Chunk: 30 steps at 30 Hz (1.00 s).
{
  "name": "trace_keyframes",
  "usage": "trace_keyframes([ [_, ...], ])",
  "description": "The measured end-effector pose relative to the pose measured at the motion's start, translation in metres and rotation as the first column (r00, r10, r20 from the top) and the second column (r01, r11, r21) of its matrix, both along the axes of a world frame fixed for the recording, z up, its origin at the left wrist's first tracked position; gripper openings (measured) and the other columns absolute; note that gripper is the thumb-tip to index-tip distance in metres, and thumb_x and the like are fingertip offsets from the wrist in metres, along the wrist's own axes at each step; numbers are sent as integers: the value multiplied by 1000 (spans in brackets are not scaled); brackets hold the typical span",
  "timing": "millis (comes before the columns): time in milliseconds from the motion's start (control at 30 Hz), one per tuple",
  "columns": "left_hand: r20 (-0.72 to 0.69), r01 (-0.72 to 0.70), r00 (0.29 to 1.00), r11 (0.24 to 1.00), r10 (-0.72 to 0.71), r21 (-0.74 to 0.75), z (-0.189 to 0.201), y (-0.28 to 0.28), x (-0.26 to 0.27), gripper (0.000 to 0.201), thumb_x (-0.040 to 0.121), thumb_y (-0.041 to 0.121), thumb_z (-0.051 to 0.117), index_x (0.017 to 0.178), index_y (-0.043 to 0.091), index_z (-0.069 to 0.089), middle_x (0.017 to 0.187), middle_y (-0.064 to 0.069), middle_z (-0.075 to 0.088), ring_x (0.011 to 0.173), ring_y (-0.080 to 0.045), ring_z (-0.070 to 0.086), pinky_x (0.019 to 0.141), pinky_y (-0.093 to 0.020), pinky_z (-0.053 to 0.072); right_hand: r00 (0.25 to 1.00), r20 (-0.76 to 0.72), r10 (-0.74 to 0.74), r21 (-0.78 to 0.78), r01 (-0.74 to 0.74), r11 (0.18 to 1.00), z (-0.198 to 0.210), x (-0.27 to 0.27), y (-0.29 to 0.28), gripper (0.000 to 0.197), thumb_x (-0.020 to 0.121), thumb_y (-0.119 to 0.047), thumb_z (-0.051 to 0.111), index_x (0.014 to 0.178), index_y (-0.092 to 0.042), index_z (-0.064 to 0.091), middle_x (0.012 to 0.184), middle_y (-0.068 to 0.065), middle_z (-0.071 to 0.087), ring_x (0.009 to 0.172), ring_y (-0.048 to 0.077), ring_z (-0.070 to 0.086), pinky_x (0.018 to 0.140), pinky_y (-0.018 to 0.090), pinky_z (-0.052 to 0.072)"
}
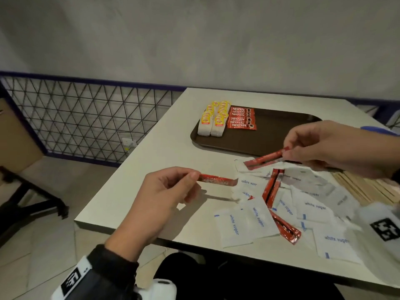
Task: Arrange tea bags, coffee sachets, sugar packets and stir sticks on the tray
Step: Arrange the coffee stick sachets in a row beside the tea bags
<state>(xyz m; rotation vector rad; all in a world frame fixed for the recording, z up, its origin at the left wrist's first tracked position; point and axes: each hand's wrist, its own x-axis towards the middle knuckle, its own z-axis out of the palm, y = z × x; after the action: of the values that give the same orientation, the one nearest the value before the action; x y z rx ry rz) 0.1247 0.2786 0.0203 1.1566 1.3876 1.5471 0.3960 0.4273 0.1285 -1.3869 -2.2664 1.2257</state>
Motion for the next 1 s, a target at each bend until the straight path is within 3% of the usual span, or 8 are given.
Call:
trace_keyframes([
  [233,174,1,985,996,14,-89,5,5,12,25,96,19,64,94,-4,74,78,-19,72,68,-26,63,61,-31,52,821,-539,-191,1,227,974,-27,23,-93,10,74,-25,74,82,-18,72,58,19,59,46,29,53,48,36,50],
  [367,284,75,958,991,-40,-112,12,7,26,16,94,7,66,107,-2,70,78,-25,70,66,-28,63,55,-29,54,618,-707,-344,-179,315,932,-65,20,-119,57,46,-47,97,85,-12,75,78,26,72,60,35,70,56,36,59],
  [467,174,92,982,992,-76,-84,8,5,32,14,94,4,64,106,1,71,81,-30,71,64,-30,65,56,-28,55,434,-806,-402,-277,323,905,-87,15,-126,8,79,-7,69,74,-10,75,82,31,71,59,31,70,53,29,60],
  [533,110,106,989,992,-98,-69,6,2,33,12,94,4,65,103,2,72,82,-29,72,64,-31,67,61,-32,56,365,-818,-444,-312,366,877,-98,11,-129,27,89,-4,58,70,-12,75,79,27,71,58,28,70,53,30,59],
  [667,128,138,984,987,-126,-86,4,-1,31,11,90,5,70,100,3,72,85,-30,73,71,-36,69,70,-45,58,374,-794,-479,-283,470,836,-92,-9,-131,15,67,-32,77,74,-19,76,70,17,70,56,26,67,57,42,55],
  [733,107,140,986,987,-130,-85,4,-1,30,15,88,6,72,102,2,69,86,-27,75,71,-36,70,67,-41,58,385,-790,-477,-260,494,830,-95,-14,-130,11,69,-25,76,78,-21,75,69,17,71,55,28,67,63,47,54],
  [833,104,121,988,990,-114,-67,6,-1,29,22,89,4,70,111,2,65,89,-23,77,70,-34,72,58,-30,56,425,-795,-432,-217,466,858,-101,-23,-128,24,71,-20,75,94,-25,77,75,15,73,60,30,70,60,43,56],
  [1000,260,122,959,992,-114,-13,4,-1,25,27,84,10,66,109,2,73,101,-21,76,86,-31,75,66,-32,61,499,-783,-371,-117,467,876,-112,-45,-128,20,89,-8,72,95,-25,81,74,12,75,68,26,74,68,40,62],
])
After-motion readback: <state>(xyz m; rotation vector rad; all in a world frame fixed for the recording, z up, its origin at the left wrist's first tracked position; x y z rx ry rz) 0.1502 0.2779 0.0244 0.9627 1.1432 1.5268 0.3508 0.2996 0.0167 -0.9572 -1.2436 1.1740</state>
